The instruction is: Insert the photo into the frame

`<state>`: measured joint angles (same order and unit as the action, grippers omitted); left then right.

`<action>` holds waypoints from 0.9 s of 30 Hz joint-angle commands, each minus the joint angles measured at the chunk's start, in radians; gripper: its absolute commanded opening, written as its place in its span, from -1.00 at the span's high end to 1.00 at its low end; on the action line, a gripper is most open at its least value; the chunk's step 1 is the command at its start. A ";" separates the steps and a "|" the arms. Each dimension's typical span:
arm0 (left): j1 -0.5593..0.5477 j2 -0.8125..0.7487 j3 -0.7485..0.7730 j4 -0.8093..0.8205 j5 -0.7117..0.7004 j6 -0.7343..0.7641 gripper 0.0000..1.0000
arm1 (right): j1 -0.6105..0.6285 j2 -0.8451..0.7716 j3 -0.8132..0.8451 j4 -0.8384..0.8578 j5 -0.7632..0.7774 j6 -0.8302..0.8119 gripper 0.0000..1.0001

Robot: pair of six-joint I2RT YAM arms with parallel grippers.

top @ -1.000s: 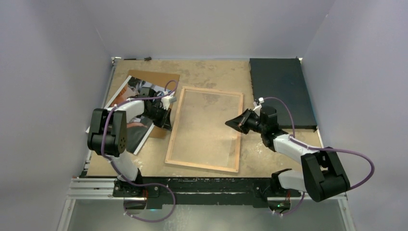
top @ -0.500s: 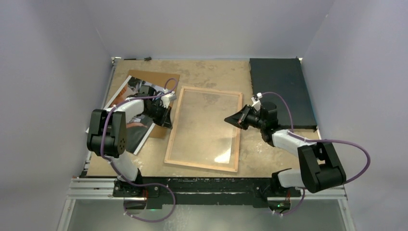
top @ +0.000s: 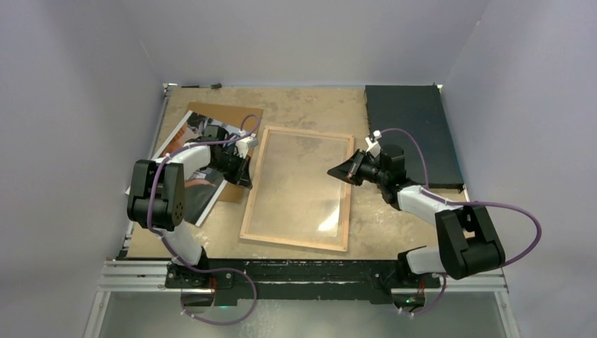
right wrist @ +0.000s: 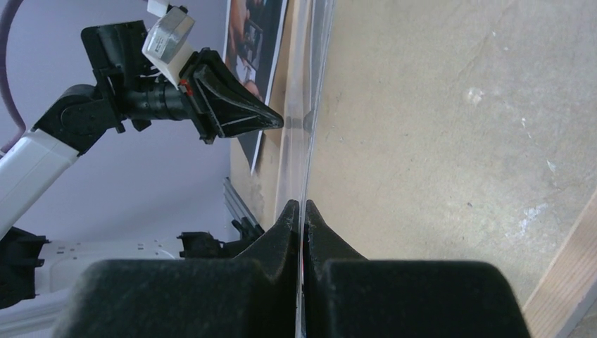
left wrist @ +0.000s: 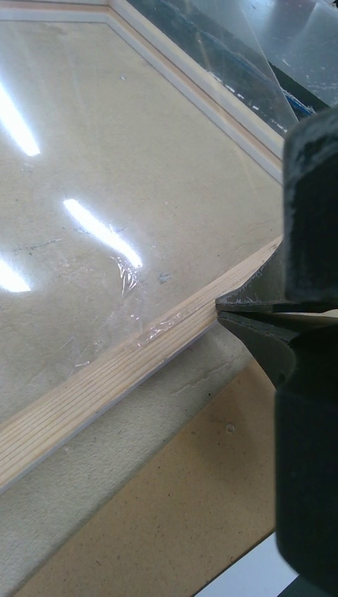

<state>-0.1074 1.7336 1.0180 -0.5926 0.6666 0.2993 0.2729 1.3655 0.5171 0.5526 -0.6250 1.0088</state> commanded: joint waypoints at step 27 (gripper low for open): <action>-0.014 0.005 0.006 0.017 0.001 0.019 1.00 | -0.022 0.050 0.109 -0.040 -0.048 -0.169 1.00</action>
<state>-0.1081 1.7351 1.0180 -0.5911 0.6666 0.2993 0.2577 1.4052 0.6029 0.4850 -0.6506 0.8848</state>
